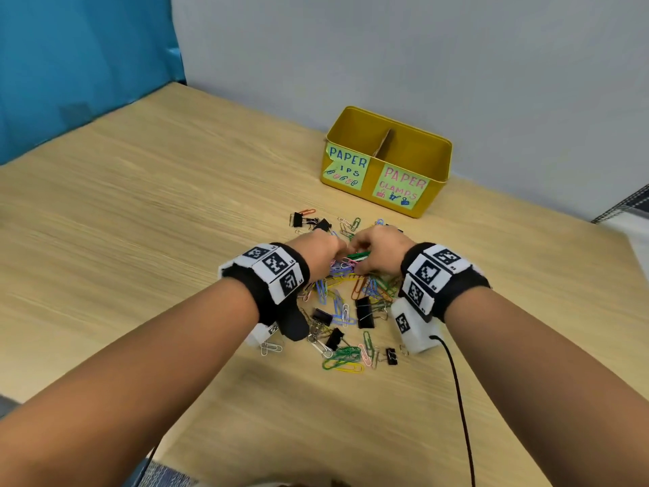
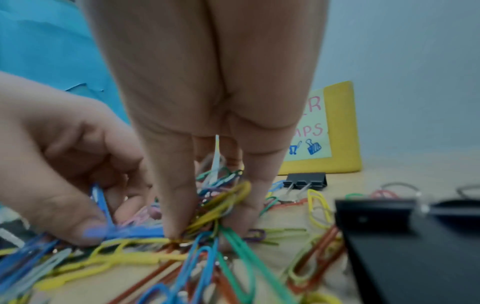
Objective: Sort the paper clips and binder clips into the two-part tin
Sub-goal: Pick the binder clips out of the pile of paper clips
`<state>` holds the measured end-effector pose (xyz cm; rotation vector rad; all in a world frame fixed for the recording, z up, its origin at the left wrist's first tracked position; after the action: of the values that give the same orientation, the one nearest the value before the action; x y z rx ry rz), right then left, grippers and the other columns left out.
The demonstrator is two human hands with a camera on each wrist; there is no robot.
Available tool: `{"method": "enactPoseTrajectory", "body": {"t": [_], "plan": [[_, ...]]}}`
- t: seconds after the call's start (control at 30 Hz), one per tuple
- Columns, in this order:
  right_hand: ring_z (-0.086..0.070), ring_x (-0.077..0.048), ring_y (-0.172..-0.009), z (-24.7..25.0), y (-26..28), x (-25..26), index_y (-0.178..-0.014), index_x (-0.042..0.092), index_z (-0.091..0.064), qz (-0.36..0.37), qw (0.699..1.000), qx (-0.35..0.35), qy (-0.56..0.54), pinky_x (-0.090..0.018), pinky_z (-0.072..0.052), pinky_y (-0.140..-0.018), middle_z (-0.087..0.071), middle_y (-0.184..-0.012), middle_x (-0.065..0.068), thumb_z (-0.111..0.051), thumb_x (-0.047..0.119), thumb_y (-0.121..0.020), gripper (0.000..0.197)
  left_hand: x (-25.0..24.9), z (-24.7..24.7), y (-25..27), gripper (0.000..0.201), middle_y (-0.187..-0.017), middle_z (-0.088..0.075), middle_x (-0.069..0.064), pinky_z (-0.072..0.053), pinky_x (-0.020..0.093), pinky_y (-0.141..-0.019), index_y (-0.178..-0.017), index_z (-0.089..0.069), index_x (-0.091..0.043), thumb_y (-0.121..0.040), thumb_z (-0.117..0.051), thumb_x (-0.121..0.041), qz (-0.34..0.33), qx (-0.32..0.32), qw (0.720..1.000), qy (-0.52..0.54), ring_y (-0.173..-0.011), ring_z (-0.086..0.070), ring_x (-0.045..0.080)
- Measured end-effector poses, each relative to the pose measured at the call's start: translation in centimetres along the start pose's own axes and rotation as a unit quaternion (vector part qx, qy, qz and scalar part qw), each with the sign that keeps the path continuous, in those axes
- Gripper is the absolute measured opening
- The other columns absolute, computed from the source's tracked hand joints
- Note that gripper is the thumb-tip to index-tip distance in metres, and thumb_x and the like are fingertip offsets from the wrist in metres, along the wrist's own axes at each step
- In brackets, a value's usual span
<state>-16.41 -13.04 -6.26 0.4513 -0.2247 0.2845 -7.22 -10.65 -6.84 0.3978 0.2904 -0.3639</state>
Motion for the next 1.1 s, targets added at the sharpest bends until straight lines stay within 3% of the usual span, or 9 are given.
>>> {"method": "enactPoseTrajectory", "body": {"t": [0.17,0.23,0.33,0.57,0.77,0.87,0.97,1.03,1.1], "plan": [[-0.057,-0.016,-0.087,1.0,-0.2,-2.5,-0.110,0.006,-0.069,-0.027,0.975,-0.037,-0.217,-0.025,-0.042,-0.080,-0.065,-0.095,-0.003,-0.077,0.010,-0.073,0.038,3.3,1.3,-0.2,0.009,-0.074,-0.062,0.006,-0.054,0.025,-0.062,-0.082,-0.069,-0.009,-0.082,-0.065,-0.001,0.068,-0.032,0.966,0.246,-0.065,-0.060,0.017],[-0.059,-0.017,-0.077,1.4,-0.3,-3.2,-0.102,0.004,-0.069,-0.035,0.943,-0.037,-0.330,-0.029,-0.050,-0.074,-0.066,-0.087,-0.005,-0.075,0.003,-0.073,0.029,4.5,2.2,-0.4,0.020,-0.060,-0.061,0.003,-0.053,0.018,-0.053,-0.067,-0.065,-0.011,-0.081,-0.066,0.003,0.076,-0.052,0.932,0.351,-0.048,-0.059,0.008],[-0.060,-0.007,-0.056,3.4,-0.6,-3.2,-0.090,0.006,-0.068,-0.024,0.894,-0.057,-0.444,-0.018,-0.053,-0.056,-0.066,-0.076,0.000,-0.071,-0.005,-0.074,0.019,5.2,4.6,-0.8,0.026,-0.045,-0.063,-0.006,-0.051,0.010,-0.042,-0.063,-0.064,-0.010,-0.080,-0.064,0.010,0.067,-0.104,0.878,0.462,-0.033,-0.056,-0.001],[-0.067,-0.004,-0.051,13.5,-2.0,0.1,-0.084,0.006,-0.064,0.100,0.783,-0.132,-0.600,-0.017,-0.057,-0.057,-0.072,-0.057,0.006,-0.056,-0.015,-0.081,0.022,4.1,13.3,-3.3,0.028,-0.038,-0.060,-0.008,-0.052,0.011,-0.043,-0.063,-0.059,-0.010,-0.082,-0.061,0.011,0.006,-0.227,0.801,0.554,-0.033,-0.055,-0.002],[-0.066,-0.009,-0.043,16.1,-6.6,0.3,-0.077,0.003,-0.058,0.079,0.696,-0.189,-0.688,-0.023,-0.057,-0.048,-0.068,-0.048,0.001,-0.051,-0.017,-0.084,0.022,4.4,16.6,-7.7,0.028,-0.056,-0.059,0.003,-0.056,0.025,-0.054,-0.059,-0.057,-0.012,-0.077,-0.068,0.006,0.055,-0.318,0.743,0.587,-0.047,-0.058,0.015],[-0.064,-0.012,-0.048,15.3,-9.2,-0.9,-0.073,0.006,-0.056,0.026,0.711,-0.221,-0.667,-0.022,-0.056,-0.050,-0.067,-0.055,-0.002,-0.053,-0.016,-0.084,0.025,4.8,16.2,-10.0,0.029,-0.064,-0.059,0.005,-0.056,0.032,-0.069,-0.059,-0.056,-0.015,-0.080,-0.067,0.002,0.083,-0.311,0.756,0.570,-0.058,-0.058,0.019],[-0.056,-0.019,-0.062,13.8,-10.9,-1.5,-0.070,0.007,-0.054,-0.012,0.741,-0.213,-0.637,-0.030,-0.052,-0.062,-0.057,-0.070,-0.010,-0.049,-0.014,-0.087,0.027,4.7,15.1,-11.9,0.023,-0.068,-0.057,0.007,-0.054,0.030,-0.068,-0.069,-0.059,-0.012,-0.089,-0.057,-0.003,0.091,-0.244,0.793,0.551,-0.067,-0.057,0.021],[-0.053,-0.023,-0.063,12.8,-11.6,-1.4,-0.068,0.004,-0.051,-0.023,0.753,-0.166,-0.636,-0.035,-0.048,-0.065,-0.053,-0.071,-0.013,-0.045,-0.013,-0.089,0.028,4.4,14.7,-12.2,0.016,-0.082,-0.062,0.015,-0.053,0.040,-0.087,-0.094,-0.068,0.000,-0.091,-0.052,-0.004,0.095,-0.203,0.836,0.501,-0.088,-0.061,0.026],[-0.051,-0.023,-0.063,11.9,-11.8,-1.4,-0.076,0.004,-0.051,-0.046,0.783,-0.118,-0.609,-0.036,-0.047,-0.065,-0.050,-0.071,-0.011,-0.044,-0.009,-0.091,0.021,4.4,14.8,-11.8,0.030,-0.109,-0.067,0.022,-0.047,0.038,-0.103,-0.118,-0.064,0.001,-0.092,-0.049,-0.005,0.100,-0.193,0.879,0.424,-0.110,-0.061,0.028]]}}
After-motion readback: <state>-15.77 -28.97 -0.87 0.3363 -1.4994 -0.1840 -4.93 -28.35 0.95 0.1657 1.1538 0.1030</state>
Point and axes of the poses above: each hand's wrist, its own y-axis away from the middle knuckle, its own z-axis out of the back of the hand, x = y × z, the point moved 7 cm from there along -y, towards the middle knuckle
